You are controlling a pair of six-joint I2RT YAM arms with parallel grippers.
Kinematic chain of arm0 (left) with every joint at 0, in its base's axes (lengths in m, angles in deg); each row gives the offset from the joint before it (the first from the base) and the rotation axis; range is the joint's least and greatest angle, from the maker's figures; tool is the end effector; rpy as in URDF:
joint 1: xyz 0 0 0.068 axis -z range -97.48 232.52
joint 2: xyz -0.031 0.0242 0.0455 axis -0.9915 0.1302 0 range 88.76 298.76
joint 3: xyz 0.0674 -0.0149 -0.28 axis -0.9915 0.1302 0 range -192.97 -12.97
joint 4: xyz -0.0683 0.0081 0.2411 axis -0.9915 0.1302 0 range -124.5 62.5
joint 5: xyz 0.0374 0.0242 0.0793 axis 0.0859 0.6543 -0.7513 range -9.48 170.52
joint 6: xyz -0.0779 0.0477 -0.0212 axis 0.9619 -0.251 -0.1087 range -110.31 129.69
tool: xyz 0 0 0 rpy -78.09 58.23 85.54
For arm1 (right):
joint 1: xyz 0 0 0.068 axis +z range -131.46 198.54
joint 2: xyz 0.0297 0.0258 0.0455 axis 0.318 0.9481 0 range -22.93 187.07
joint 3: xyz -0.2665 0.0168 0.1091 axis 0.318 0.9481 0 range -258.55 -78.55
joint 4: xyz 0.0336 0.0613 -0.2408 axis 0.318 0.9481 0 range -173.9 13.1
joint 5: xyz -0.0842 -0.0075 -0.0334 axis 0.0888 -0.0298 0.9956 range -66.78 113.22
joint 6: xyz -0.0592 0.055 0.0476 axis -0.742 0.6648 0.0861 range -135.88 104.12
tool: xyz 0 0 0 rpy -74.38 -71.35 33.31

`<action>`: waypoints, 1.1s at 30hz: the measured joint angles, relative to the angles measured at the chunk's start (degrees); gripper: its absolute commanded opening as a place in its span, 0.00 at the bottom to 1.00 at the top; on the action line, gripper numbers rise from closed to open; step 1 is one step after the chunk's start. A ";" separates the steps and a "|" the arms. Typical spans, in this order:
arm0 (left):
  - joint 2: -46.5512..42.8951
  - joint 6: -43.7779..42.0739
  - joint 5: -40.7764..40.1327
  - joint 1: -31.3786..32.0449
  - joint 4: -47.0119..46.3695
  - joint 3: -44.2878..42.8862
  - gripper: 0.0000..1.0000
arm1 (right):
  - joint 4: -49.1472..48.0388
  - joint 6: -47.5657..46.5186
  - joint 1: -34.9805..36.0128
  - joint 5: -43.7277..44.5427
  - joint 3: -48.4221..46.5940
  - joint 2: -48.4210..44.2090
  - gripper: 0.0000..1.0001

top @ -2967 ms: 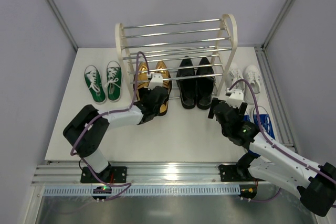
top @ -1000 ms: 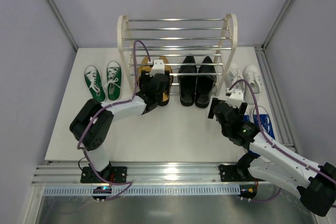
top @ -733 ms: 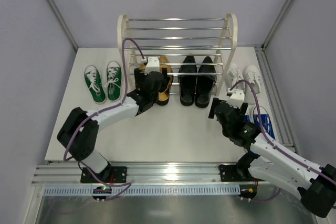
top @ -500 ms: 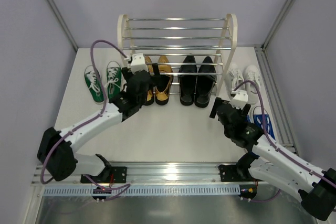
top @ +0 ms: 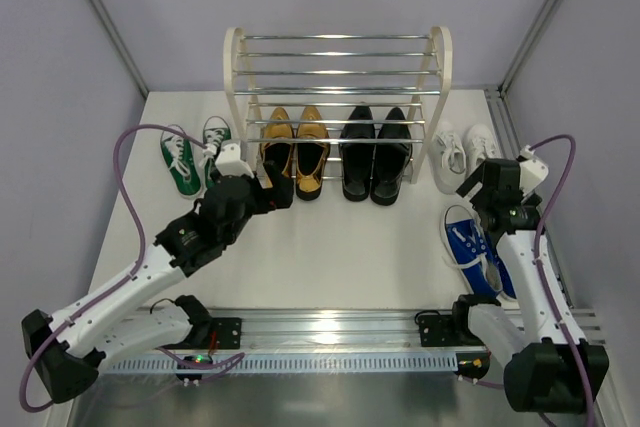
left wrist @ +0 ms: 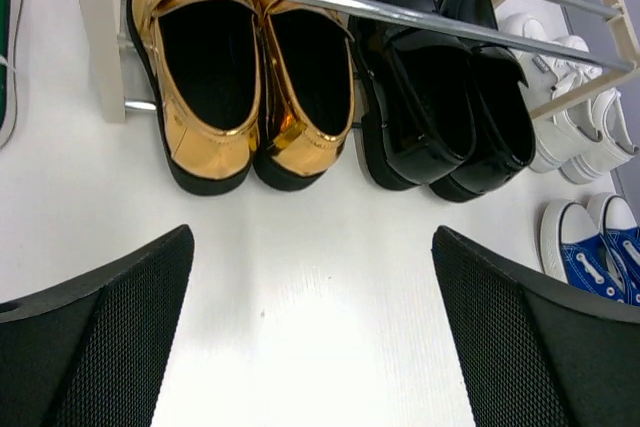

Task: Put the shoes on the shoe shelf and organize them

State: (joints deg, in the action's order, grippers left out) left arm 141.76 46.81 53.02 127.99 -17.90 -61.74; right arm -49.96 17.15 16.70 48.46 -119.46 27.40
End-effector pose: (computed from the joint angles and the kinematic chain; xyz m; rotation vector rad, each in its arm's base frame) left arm 0.1877 -0.1352 0.3269 -0.1812 1.9164 -0.5147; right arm 0.1895 -0.0422 0.2468 0.8775 2.0722 -0.2234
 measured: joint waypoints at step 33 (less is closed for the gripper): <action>-18.58 5.35 3.96 0.02 12.00 10.03 1.00 | -12.15 -15.72 -6.47 -14.60 -26.23 51.65 0.26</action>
State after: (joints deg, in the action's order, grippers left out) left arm 123.18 52.17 56.97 128.02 -5.90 -51.71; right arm -62.12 1.44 10.23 33.86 -145.68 79.05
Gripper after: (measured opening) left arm 0.995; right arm 0.400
